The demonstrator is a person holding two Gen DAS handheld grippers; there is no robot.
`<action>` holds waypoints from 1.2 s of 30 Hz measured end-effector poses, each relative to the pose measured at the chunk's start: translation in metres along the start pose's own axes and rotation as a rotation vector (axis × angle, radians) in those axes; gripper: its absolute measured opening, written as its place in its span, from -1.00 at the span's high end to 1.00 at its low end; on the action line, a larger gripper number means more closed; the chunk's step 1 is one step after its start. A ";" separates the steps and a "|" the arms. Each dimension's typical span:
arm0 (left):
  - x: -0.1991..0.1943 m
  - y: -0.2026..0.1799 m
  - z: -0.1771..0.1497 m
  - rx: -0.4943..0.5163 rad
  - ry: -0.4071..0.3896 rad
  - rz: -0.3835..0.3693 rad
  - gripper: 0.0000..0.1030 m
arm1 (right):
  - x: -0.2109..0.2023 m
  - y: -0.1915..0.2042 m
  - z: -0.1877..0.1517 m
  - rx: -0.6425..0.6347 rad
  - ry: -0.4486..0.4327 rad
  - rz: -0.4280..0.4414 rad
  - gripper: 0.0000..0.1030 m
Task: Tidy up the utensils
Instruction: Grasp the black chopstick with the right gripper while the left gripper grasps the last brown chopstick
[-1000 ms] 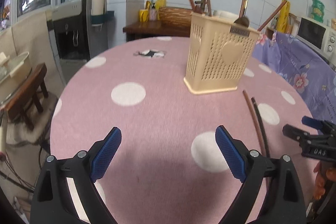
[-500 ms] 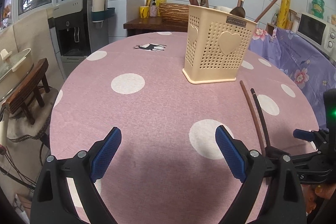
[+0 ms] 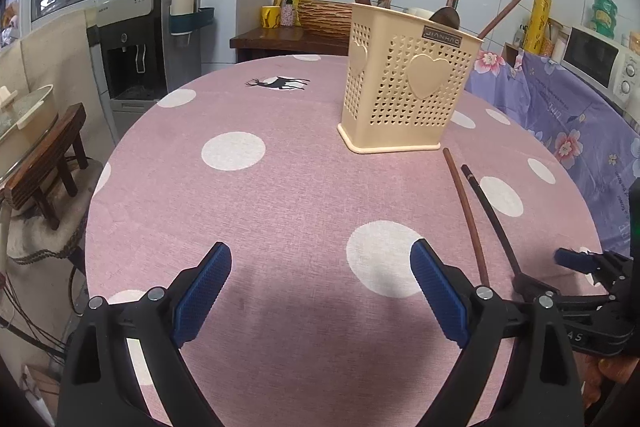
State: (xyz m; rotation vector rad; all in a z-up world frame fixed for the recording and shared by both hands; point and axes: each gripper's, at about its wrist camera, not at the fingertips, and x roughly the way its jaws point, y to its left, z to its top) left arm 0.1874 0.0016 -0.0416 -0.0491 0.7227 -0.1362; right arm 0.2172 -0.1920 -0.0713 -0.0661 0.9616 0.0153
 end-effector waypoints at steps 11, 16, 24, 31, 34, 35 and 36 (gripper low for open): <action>0.005 -0.021 -0.004 0.011 0.057 -0.063 -0.75 | -0.002 -0.021 -0.007 0.062 -0.031 0.058 0.86; 0.010 -0.046 -0.006 0.054 0.098 -0.146 -0.74 | -0.004 -0.056 -0.014 0.135 -0.036 0.009 0.87; 0.030 -0.069 -0.003 0.095 0.173 -0.217 -0.72 | -0.010 -0.079 -0.020 0.170 -0.058 0.051 -0.56; 0.044 -0.082 0.025 0.145 0.169 -0.196 -0.46 | -0.013 -0.085 0.010 0.128 -0.137 0.068 -0.42; 0.058 -0.095 0.036 0.180 0.186 -0.198 -0.17 | 0.001 -0.092 0.026 0.141 -0.118 0.095 -0.26; 0.066 -0.099 0.040 0.184 0.203 -0.206 -0.11 | 0.004 -0.094 0.031 0.143 -0.112 0.101 -0.23; 0.073 -0.102 0.043 0.183 0.219 -0.214 -0.08 | 0.009 -0.096 0.036 0.143 -0.106 0.112 -0.18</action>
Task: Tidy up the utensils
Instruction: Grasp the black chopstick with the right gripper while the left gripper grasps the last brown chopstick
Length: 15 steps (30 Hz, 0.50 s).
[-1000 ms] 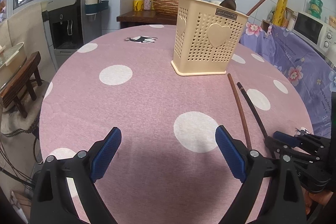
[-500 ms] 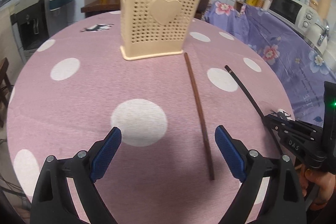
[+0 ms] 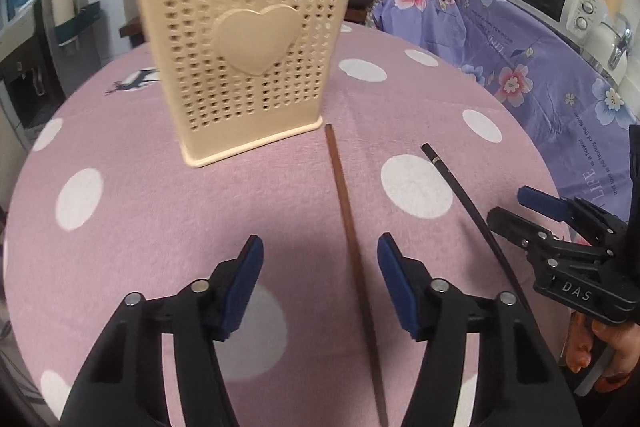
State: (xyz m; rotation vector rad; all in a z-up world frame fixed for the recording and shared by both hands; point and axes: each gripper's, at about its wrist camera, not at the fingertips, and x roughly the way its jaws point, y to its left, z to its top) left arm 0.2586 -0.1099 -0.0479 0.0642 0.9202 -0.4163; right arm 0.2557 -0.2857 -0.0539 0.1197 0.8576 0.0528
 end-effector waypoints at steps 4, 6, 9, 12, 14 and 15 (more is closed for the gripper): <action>0.023 -0.006 0.022 -0.017 0.034 -0.018 0.02 | 0.011 -0.006 0.009 0.003 0.009 -0.002 -0.12; 0.034 -0.011 0.030 -0.005 0.047 -0.015 0.07 | 0.011 -0.013 0.010 0.029 0.005 -0.008 -0.12; 0.054 -0.016 0.038 0.010 0.069 0.012 0.25 | 0.010 -0.024 0.007 0.076 0.006 -0.007 -0.12; 0.066 -0.017 0.046 0.020 0.057 0.049 0.35 | 0.007 -0.028 0.003 0.082 0.011 -0.008 -0.12; 0.070 -0.016 0.053 0.010 0.057 0.044 0.36 | 0.005 -0.027 0.001 0.074 0.011 -0.015 -0.12; 0.073 -0.017 0.056 0.013 0.058 0.049 0.36 | 0.005 -0.028 0.001 0.074 0.012 -0.015 -0.12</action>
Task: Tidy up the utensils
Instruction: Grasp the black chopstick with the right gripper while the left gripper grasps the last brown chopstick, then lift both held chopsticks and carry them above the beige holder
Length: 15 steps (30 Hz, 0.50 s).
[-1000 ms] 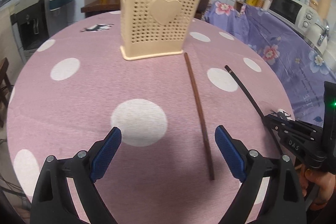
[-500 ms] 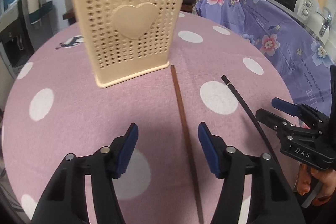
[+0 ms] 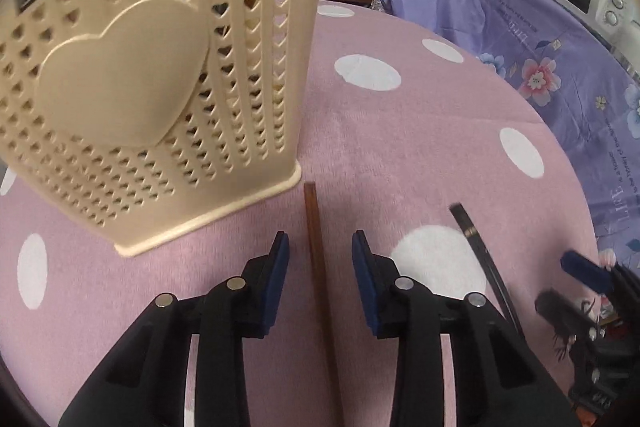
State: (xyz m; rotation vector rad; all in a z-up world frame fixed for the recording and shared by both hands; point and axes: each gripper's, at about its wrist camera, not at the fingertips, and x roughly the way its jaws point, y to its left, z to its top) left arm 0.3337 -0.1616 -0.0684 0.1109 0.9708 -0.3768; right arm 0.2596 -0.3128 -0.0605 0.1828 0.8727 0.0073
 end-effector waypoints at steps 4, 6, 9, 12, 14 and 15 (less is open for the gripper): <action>0.004 0.003 0.007 0.000 0.004 0.034 0.77 | 0.002 0.001 0.003 0.008 0.003 0.012 -0.12; 0.002 0.008 0.006 -0.014 0.005 0.020 0.83 | 0.003 0.003 0.004 0.000 0.001 0.016 -0.12; -0.005 0.013 -0.004 -0.024 0.003 0.013 0.84 | 0.006 0.006 0.007 -0.008 0.002 0.023 -0.12; -0.016 0.015 -0.018 -0.021 0.008 0.015 0.84 | 0.011 0.009 0.008 -0.019 0.011 0.030 -0.12; -0.022 0.018 -0.026 -0.025 0.008 0.009 0.84 | 0.016 0.014 0.009 -0.030 0.020 0.037 -0.12; -0.023 0.019 -0.029 -0.028 0.007 0.005 0.84 | 0.018 0.017 0.010 -0.039 0.024 0.039 -0.11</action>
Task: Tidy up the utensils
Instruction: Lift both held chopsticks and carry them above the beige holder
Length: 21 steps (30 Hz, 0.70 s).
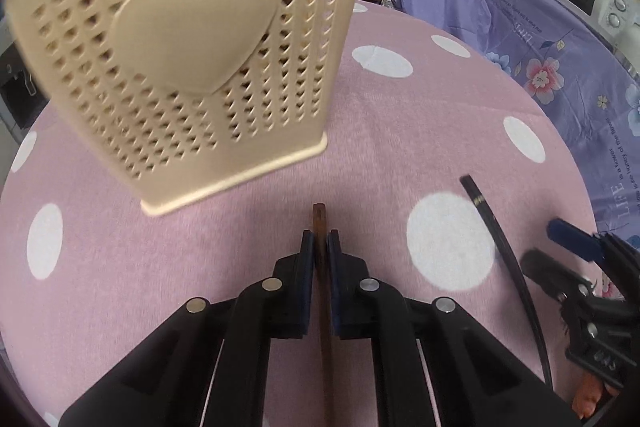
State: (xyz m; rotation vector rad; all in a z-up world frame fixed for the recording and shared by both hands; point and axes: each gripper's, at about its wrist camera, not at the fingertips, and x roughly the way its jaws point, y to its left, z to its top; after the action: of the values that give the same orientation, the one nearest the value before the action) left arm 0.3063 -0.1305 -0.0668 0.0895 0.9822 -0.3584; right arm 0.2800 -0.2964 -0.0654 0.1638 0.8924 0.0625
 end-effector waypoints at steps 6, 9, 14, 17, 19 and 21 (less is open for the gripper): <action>-0.002 0.003 -0.003 -0.014 0.004 -0.014 0.84 | 0.024 0.014 0.012 -0.060 0.051 -0.002 0.29; 0.000 -0.001 -0.002 -0.006 0.001 -0.007 0.84 | 0.030 0.021 0.016 -0.108 0.056 -0.038 0.47; 0.001 -0.003 -0.001 0.002 -0.005 -0.004 0.84 | 0.032 0.029 0.018 -0.145 0.064 -0.070 0.79; 0.000 -0.002 -0.002 0.004 -0.009 -0.003 0.84 | 0.032 0.041 0.015 -0.199 0.050 -0.119 0.83; 0.001 -0.003 -0.003 0.010 -0.012 -0.001 0.84 | 0.032 0.044 0.014 -0.215 0.042 -0.136 0.83; 0.001 -0.003 -0.003 0.012 -0.015 -0.001 0.84 | 0.032 0.042 0.013 -0.208 0.040 -0.131 0.83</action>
State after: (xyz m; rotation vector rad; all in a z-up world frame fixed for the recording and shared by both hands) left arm 0.3034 -0.1331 -0.0685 0.0976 0.9656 -0.3654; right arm 0.3107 -0.2525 -0.0743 -0.0898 0.9284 0.0366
